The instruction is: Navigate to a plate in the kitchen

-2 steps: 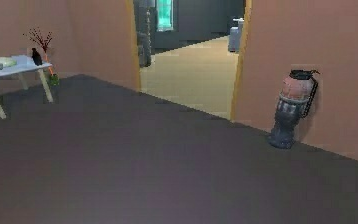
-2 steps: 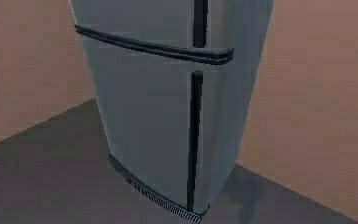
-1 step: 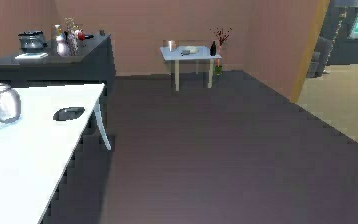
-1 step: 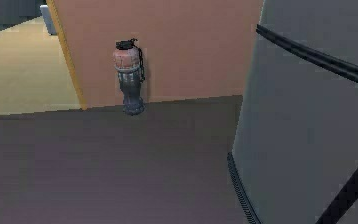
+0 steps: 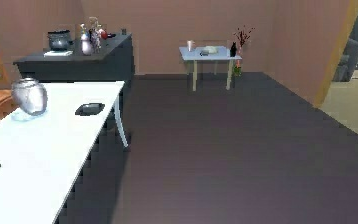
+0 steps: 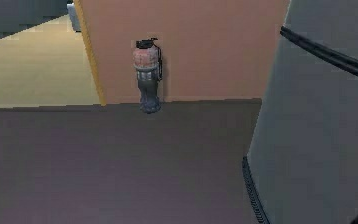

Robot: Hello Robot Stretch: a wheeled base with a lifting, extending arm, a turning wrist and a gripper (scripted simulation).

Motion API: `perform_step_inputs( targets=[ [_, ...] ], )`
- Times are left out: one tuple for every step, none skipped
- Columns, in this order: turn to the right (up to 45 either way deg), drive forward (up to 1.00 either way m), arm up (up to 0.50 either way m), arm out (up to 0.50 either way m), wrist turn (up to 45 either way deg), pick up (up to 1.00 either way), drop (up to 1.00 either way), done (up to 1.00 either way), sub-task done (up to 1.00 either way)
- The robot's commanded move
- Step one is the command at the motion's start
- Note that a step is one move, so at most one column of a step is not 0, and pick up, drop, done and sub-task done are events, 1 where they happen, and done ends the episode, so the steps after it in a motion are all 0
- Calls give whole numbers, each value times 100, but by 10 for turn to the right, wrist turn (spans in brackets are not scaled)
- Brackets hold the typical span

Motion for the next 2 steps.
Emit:
perform_step_inputs(
  targets=[
    [0,65,0,0,0,0,0,0,0],
    [-420,0,0,0,0,0,0,0,0]
  ],
)
